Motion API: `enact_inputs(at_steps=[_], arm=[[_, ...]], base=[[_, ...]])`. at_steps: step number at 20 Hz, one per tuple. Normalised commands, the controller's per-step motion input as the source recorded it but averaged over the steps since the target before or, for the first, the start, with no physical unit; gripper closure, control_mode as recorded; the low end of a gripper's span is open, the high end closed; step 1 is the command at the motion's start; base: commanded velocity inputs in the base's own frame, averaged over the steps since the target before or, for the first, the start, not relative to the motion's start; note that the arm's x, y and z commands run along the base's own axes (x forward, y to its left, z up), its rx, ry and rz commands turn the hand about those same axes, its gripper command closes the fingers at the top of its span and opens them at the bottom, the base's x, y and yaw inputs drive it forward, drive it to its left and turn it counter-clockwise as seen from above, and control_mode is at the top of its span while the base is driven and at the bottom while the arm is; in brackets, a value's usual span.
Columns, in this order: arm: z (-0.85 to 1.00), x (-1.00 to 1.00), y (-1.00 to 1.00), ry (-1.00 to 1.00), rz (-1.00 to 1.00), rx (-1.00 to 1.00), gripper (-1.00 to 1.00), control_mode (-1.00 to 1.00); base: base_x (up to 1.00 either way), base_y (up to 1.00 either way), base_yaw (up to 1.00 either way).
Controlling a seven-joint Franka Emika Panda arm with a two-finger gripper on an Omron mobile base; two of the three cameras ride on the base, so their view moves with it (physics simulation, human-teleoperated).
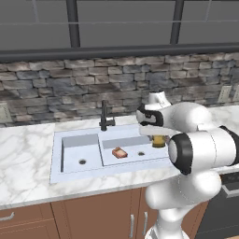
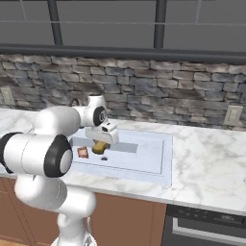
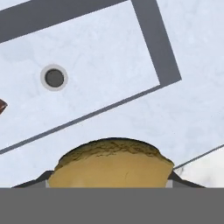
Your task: Pick up the sponge and bar soap from the sink, and place them back in the cabinet, and close the cabinet doors.
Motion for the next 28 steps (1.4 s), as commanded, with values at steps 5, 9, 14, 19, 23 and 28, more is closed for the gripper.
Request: enact_inputs(at_steps=[5, 9, 14, 19, 23, 28], arm=[[0.42, -0.30, 0.00, 0.00, 0.03, 0.00, 1.00, -1.00], [0.47, -0.44, 0.00, 0.00, 0.08, 0.00, 1.00, -1.00], [0.45, -0.41, 0.00, 0.00, 0.09, 0.00, 1.00, -1.00], [0.32, -0.44, 0.00, 0.00, 0.10, 0.03, 1.00, -1.00], [0.30, -0.40, 0.00, 0.00, 0.08, 0.06, 1.00, -1.00], [0.25, -0.32, -0.04, -0.01, 0.04, 0.09, 1.00, -1.00]], base=[[0.00, 0.00, 0.00], [0.00, 0.00, 0.00], [0.00, 0.00, 0.00], [0.00, 0.00, 0.00], [0.00, 0.00, 0.00], [0.00, 0.00, 0.00]])
